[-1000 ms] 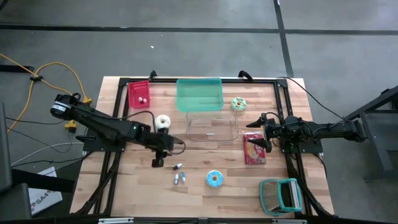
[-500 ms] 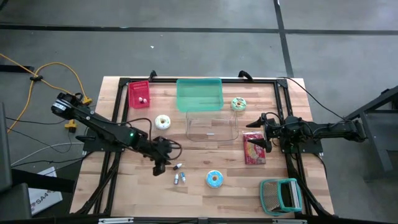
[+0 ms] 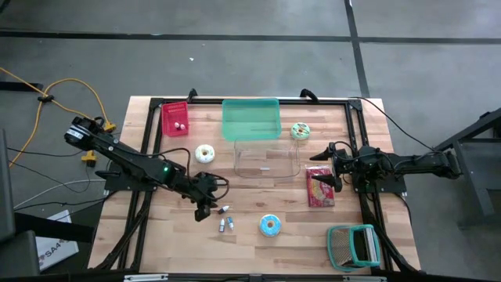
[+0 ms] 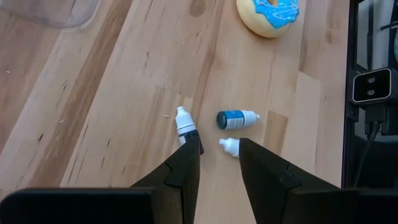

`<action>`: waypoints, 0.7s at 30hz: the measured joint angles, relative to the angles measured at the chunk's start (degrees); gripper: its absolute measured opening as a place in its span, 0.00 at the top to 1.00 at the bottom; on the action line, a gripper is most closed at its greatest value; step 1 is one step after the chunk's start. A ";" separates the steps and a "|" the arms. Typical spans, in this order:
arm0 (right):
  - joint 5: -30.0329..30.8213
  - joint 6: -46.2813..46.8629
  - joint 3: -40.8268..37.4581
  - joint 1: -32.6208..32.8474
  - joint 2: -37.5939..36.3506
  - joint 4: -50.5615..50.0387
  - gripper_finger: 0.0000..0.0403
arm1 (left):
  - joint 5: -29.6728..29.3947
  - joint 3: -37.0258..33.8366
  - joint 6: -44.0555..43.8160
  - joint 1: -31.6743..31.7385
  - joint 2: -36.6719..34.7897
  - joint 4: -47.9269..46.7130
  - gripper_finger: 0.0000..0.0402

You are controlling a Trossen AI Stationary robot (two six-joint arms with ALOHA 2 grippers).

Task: Pick & Place Food Item
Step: Put the top red food coloring bottle into the red bin

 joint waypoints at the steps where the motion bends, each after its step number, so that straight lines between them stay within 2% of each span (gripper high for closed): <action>1: -0.01 0.00 0.01 0.02 0.00 0.00 0.13 | 0.00 0.00 0.00 0.00 0.00 0.00 0.73; 21: -0.01 0.00 0.00 0.01 0.02 0.00 0.13 | 2.10 0.02 0.04 0.00 -0.26 2.86 0.73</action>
